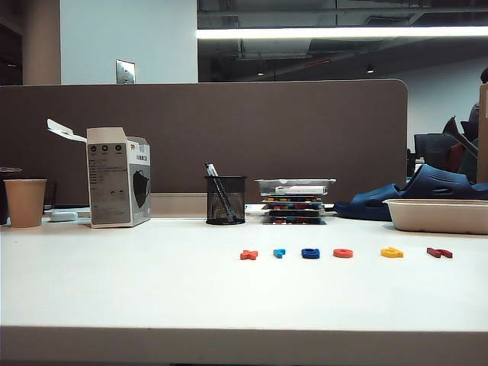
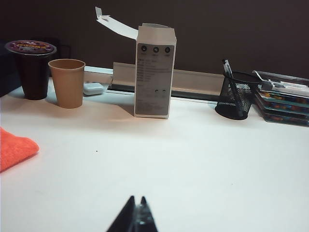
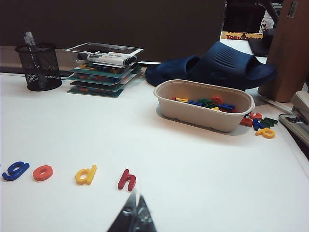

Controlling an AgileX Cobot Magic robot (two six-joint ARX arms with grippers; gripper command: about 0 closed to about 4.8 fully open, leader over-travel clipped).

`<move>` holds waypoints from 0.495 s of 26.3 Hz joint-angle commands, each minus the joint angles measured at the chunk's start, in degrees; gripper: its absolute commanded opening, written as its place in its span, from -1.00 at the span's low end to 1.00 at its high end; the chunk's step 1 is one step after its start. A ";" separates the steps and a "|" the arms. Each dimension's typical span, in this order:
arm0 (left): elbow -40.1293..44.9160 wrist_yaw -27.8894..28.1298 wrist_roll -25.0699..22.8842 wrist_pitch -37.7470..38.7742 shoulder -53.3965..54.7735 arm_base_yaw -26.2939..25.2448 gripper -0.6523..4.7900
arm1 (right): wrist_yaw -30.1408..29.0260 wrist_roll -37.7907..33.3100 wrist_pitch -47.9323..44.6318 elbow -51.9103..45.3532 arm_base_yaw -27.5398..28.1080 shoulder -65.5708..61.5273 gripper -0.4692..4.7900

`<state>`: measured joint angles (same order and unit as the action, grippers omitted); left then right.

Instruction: Select the appropriate letters from the row of letter magnets placed on the table to arrange into the word "dog".

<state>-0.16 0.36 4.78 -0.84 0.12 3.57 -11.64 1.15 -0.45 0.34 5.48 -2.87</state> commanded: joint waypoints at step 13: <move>-31.34 -11.47 5.11 26.32 1.20 -0.04 -0.78 | -0.04 0.13 -1.09 0.07 -0.07 -0.02 -0.81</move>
<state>-28.60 -9.37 9.63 22.70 0.64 3.57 -11.66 1.15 -0.58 0.36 5.48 -2.87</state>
